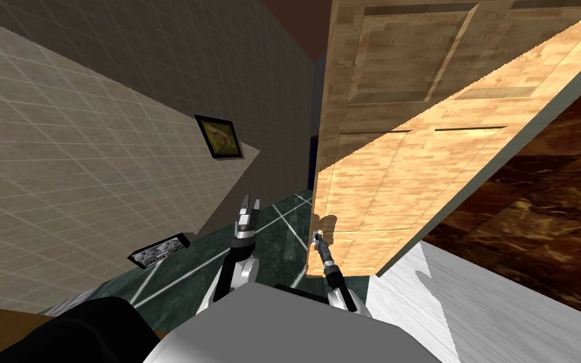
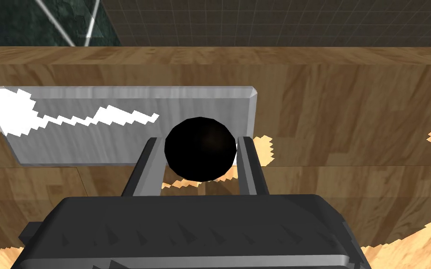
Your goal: Push the door open
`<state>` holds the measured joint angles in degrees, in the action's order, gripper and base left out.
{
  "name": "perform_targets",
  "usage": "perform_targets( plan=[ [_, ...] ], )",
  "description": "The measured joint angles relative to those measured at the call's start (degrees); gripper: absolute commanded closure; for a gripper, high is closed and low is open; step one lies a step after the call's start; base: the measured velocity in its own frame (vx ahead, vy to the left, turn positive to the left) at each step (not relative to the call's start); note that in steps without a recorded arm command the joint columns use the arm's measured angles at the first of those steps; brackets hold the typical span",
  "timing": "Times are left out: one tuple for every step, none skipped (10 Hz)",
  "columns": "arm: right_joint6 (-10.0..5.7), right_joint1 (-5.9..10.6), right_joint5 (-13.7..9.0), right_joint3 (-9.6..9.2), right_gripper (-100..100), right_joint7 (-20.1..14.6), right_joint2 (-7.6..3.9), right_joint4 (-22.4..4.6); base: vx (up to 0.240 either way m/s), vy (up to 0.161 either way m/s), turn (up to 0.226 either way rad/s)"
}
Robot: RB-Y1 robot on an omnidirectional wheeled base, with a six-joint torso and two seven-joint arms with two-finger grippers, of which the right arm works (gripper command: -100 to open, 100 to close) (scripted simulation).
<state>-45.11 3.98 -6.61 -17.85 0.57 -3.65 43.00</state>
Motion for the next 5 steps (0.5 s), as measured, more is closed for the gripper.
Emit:
perform_targets(
  plan=[
    [0.04,-0.01,0.00,0.01,100,0.00,-0.01,-0.02,-0.011,-0.001,-0.003],
    [0.08,-0.08,0.00,0.00,100,0.00,-0.02,-0.07,-0.006,0.000,-0.002],
    [0.11,-0.14,0.00,-0.01,100,0.00,-0.03,-0.12,0.000,0.000,0.000],
    [0.12,-0.17,0.00,-0.01,100,-0.01,-0.03,-0.14,0.088,0.055,-0.041],
    [0.40,-0.52,-0.07,0.30,100,0.09,-0.08,-0.03,0.145,0.115,-0.068]
  ],
)
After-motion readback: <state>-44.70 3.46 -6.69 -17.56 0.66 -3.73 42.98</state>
